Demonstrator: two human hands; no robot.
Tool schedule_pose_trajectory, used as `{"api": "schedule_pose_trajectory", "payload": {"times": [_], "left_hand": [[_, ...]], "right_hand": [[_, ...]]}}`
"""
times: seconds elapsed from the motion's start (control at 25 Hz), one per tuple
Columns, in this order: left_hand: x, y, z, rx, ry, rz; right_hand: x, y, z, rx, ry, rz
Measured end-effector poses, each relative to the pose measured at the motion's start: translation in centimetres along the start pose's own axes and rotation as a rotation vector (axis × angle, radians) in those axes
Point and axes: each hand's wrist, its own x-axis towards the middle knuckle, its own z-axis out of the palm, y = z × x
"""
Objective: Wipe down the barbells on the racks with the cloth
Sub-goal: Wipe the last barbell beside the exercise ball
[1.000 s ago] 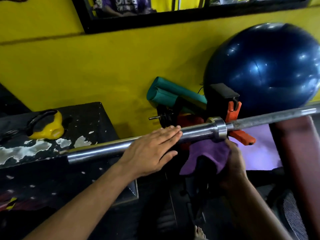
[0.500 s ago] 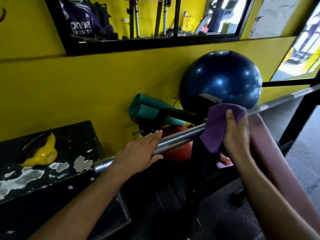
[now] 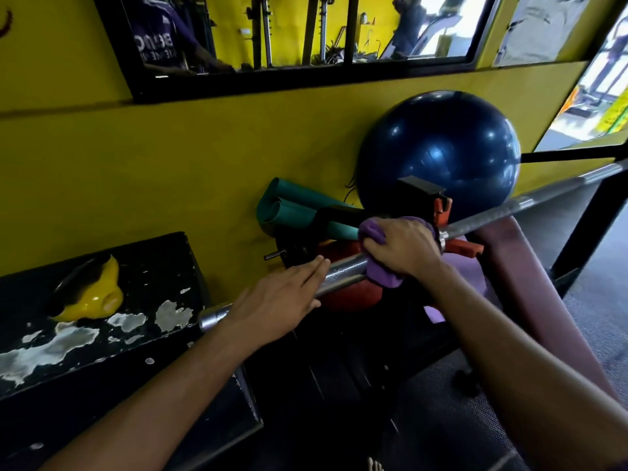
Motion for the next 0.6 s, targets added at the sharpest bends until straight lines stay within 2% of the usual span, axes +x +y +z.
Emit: {"api": "schedule_pose_trajectory", "payload": {"times": [0.04,0.12,0.16,0.24,0.36,0.44,0.52,0.6], "left_hand": [[0.1,-0.2,0.0,-0.004,-0.001,0.018],[0.3,-0.7,0.1,-0.033,0.004,0.063],[0.3,-0.9,0.3,-0.043,0.004,0.085],[0.3,-1.1,0.6,-0.053,-0.008,0.118],[0.3,-1.1,0.3,-0.079,-0.005,0.112],[0.3,-1.2,0.7,-0.07,-0.015,0.103],[0.3,-1.4,0.9,-0.066,-0.039,0.092],[0.3,-1.6,1.1,-0.055,-0.006,0.109]], "right_hand": [[-0.7,-0.9,1.0,-0.004,0.053,0.002],[-3.7,-0.9,2.7,0.151,0.129,-0.145],[-5.4,0.5,3.2,0.231,0.116,-0.229],[-6.5,4.1,2.9,0.208,0.115,-0.326],[-2.5,4.9,1.2,0.063,0.051,-0.153],[1.1,2.3,-0.3,0.075,-0.174,-0.028],[1.9,0.2,-0.1,0.118,-0.276,-0.078],[-1.1,0.0,1.1,0.212,-0.1,-0.251]]}}
